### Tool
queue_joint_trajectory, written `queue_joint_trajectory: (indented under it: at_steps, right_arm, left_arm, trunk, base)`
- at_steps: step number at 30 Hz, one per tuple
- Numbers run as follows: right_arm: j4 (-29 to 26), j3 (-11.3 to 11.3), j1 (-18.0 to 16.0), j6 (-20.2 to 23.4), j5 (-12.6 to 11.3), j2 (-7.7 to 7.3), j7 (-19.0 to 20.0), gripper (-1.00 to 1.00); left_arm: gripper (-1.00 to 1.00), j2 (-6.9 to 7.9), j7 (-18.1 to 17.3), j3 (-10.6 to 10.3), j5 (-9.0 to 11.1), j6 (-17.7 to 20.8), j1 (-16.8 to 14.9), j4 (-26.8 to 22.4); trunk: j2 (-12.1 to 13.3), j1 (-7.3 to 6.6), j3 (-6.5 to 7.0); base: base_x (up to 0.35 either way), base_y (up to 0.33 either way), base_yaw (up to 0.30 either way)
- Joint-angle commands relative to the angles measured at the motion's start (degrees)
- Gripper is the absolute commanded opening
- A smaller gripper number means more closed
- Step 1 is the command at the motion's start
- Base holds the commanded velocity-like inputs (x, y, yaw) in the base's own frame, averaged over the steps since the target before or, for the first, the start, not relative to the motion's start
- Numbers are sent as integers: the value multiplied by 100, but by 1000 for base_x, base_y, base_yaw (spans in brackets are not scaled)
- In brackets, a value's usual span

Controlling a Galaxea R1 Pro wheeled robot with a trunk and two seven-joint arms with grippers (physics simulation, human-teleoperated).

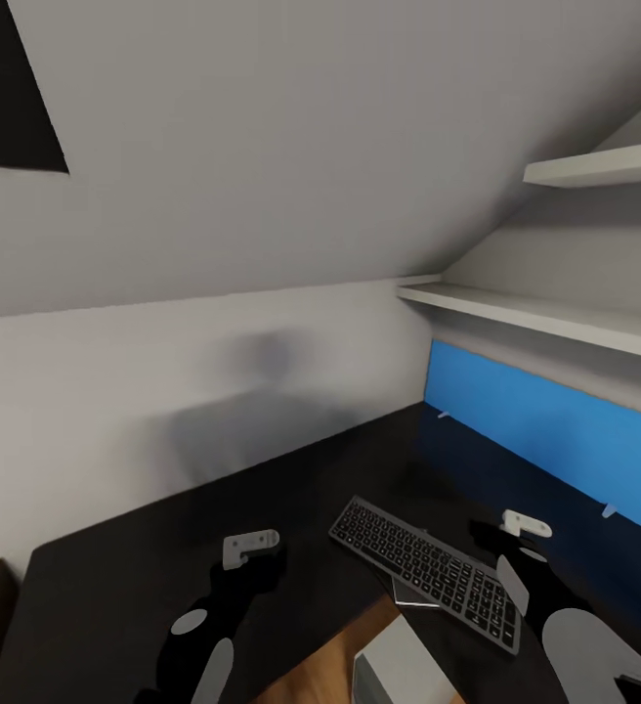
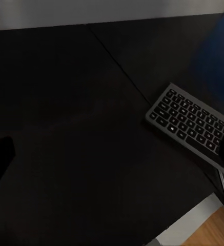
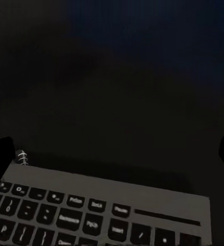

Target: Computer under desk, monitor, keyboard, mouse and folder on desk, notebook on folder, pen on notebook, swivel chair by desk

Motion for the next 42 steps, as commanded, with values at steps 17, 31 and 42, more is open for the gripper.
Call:
queue_joint_trajectory:
  at_steps: [17, 31, 42]
  right_arm:
    - [3, -6, -4, 25, -21, 6, 67, 100]
    - [3, -7, -4, 25, -20, 4, 193, 100]
    - [17, -6, -4, 53, -32, 8, 195, 100]
  left_arm:
    - [100, 1, 54, -8, 61, 18, -6, -7]
    - [100, -4, 54, -8, 76, 26, -6, -105]
    - [100, -24, 62, -8, 78, 29, -6, -164]
  trunk:
    - [-10, 4, -12]
    - [-51, 26, -30]
    - [-492, 268, -227]
  base:
    - [206, -91, 0]
    - [2, -2, 0]
    - [0, 0, 0]
